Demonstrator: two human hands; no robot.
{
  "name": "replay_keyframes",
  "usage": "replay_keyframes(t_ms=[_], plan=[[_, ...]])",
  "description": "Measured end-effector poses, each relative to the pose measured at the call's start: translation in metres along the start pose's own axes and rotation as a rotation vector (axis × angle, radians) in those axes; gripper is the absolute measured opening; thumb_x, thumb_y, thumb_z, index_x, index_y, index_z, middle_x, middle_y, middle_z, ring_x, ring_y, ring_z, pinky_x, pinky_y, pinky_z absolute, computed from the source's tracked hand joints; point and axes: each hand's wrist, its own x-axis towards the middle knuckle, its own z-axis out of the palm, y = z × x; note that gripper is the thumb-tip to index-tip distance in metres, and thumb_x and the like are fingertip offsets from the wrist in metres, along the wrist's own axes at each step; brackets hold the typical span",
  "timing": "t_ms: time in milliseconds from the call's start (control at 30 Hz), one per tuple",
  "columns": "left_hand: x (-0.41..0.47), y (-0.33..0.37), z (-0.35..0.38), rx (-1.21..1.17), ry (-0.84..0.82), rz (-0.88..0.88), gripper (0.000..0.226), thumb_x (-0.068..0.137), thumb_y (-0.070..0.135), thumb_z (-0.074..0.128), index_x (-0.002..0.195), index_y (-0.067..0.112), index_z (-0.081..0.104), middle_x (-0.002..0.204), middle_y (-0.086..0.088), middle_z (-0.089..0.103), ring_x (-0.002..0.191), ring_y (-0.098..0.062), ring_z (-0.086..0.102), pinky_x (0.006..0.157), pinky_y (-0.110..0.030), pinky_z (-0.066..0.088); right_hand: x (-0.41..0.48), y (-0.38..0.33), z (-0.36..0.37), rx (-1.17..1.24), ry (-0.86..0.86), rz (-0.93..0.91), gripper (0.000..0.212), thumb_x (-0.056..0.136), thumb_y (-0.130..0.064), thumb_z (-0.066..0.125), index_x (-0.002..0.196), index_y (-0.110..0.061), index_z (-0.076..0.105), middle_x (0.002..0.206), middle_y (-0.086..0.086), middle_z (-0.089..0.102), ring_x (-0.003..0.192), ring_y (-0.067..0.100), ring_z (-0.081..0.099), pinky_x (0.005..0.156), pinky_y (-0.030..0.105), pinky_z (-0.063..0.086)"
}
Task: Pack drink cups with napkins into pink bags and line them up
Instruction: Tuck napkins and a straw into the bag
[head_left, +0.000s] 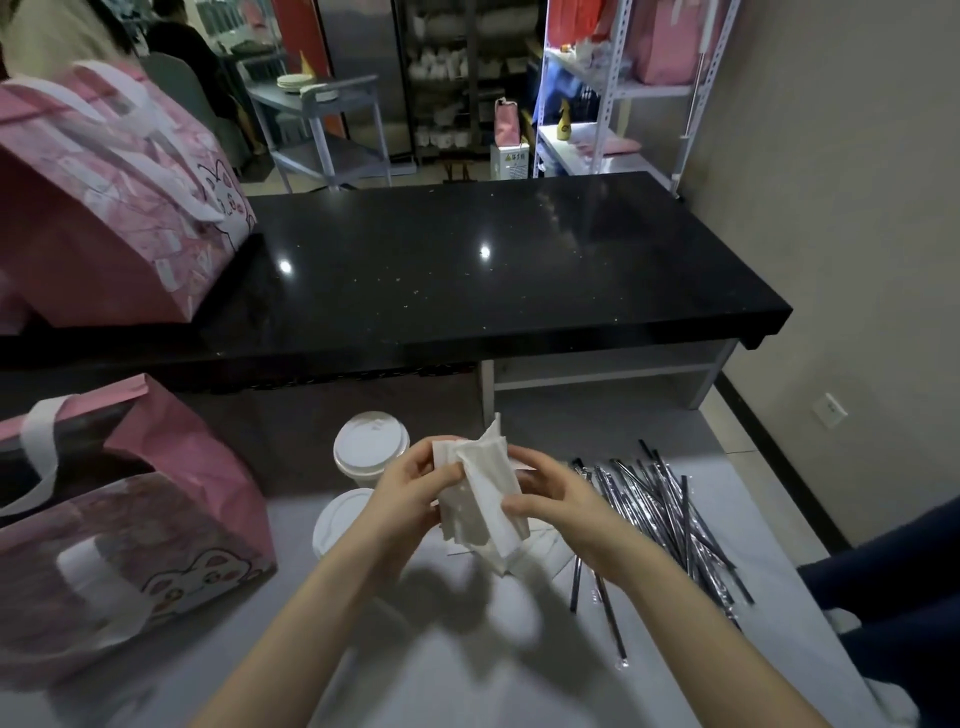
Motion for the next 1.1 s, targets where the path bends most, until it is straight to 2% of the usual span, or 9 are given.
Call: replay_keyframes(t_ms=[133, 333, 500, 567, 700, 767, 867, 967, 1100], plan=[[-0.012, 0.018, -0.019, -0.007, 0.018, 0.084, 0.021, 0.090, 0.007, 0.062, 0.104, 0.021, 0.068, 0.100, -0.006, 0.071, 0.094, -0.023, 0.068, 0.069, -0.030, 0.054, -0.002, -0.020, 0.027, -0.056, 0.073, -0.144, 0.025, 0.080, -0.002, 0.073, 0.103, -0.012, 0.070, 0.098, 0.003, 0.075, 0.093, 0.015, 0.069, 0.077, 0.021, 0.053], [-0.053, 0.073, -0.076, 0.164, 0.103, 0.309, 0.030, 0.083, 0.007, 0.071, 0.104, 0.028, 0.067, 0.104, -0.002, 0.071, 0.098, -0.023, 0.068, 0.077, -0.039, 0.058, 0.005, -0.069, 0.089, -0.264, 0.018, -0.237, 0.020, 0.082, -0.016, 0.073, 0.101, -0.023, 0.070, 0.096, -0.002, 0.073, 0.094, 0.016, 0.070, 0.082, 0.034, 0.058], [-0.108, 0.124, -0.158, 0.370, 0.278, 0.538, 0.029, 0.084, 0.008, 0.071, 0.105, 0.027, 0.064, 0.102, 0.005, 0.073, 0.097, -0.009, 0.068, 0.073, -0.019, 0.053, 0.025, -0.113, 0.162, -0.382, -0.029, -0.405, 0.017, 0.085, -0.012, 0.071, 0.099, -0.021, 0.071, 0.094, -0.002, 0.073, 0.090, 0.014, 0.070, 0.080, 0.029, 0.058], [-0.130, 0.141, -0.204, 0.510, 0.401, 0.608, 0.026, 0.085, 0.007, 0.070, 0.096, 0.030, 0.067, 0.096, 0.010, 0.073, 0.091, -0.004, 0.068, 0.071, -0.014, 0.052, 0.037, -0.125, 0.196, -0.416, -0.028, -0.460, 0.016, 0.084, -0.007, 0.071, 0.095, -0.019, 0.072, 0.089, -0.001, 0.074, 0.085, 0.015, 0.070, 0.078, 0.028, 0.058], [-0.165, 0.155, -0.294, 1.067, 0.658, 0.588, 0.024, 0.077, 0.012, 0.076, 0.090, 0.030, 0.070, 0.090, 0.021, 0.067, 0.092, 0.007, 0.060, 0.076, -0.001, 0.039, 0.061, -0.140, 0.267, -0.501, -0.036, -0.565, 0.015, 0.082, -0.007, 0.072, 0.089, -0.020, 0.072, 0.083, -0.001, 0.073, 0.079, 0.011, 0.068, 0.072, 0.029, 0.056], [-0.172, 0.154, -0.330, 1.247, 0.592, 0.476, 0.036, 0.072, 0.014, 0.081, 0.103, 0.028, 0.070, 0.106, 0.014, 0.067, 0.113, -0.005, 0.058, 0.089, -0.008, 0.036, 0.073, -0.142, 0.302, -0.594, -0.003, -0.624, 0.015, 0.081, -0.010, 0.072, 0.087, -0.024, 0.072, 0.081, -0.007, 0.072, 0.078, 0.006, 0.067, 0.071, 0.024, 0.054], [-0.171, 0.143, -0.367, 1.382, 0.295, 0.274, 0.071, 0.070, 0.032, 0.082, 0.133, 0.036, 0.051, 0.143, 0.014, 0.047, 0.143, -0.010, 0.025, 0.118, -0.037, 0.020, 0.087, -0.136, 0.345, -0.782, 0.020, -0.662, 0.016, 0.080, -0.010, 0.067, 0.087, -0.024, 0.071, 0.080, -0.010, 0.070, 0.077, 0.006, 0.065, 0.070, 0.027, 0.054], [-0.163, 0.131, -0.383, 1.421, 0.129, 0.168, 0.098, 0.065, 0.057, 0.076, 0.146, 0.050, 0.021, 0.157, 0.020, 0.016, 0.147, -0.007, -0.006, 0.119, -0.046, -0.007, 0.095, -0.124, 0.368, -1.051, 0.002, -0.635, 0.018, 0.080, -0.012, 0.066, 0.093, -0.023, 0.069, 0.086, -0.009, 0.068, 0.082, 0.010, 0.063, 0.074, 0.033, 0.053], [-0.154, 0.115, -0.392, 1.529, 0.071, 0.223, 0.118, 0.052, 0.080, 0.063, 0.147, 0.052, -0.001, 0.159, 0.023, 0.000, 0.141, -0.005, -0.027, 0.113, -0.044, -0.023, 0.100, -0.112, 0.381, -1.434, -0.053, -0.560, 0.019, 0.081, -0.016, 0.060, 0.098, -0.023, 0.067, 0.095, -0.006, 0.068, 0.089, 0.016, 0.062, 0.075, 0.037, 0.052]])
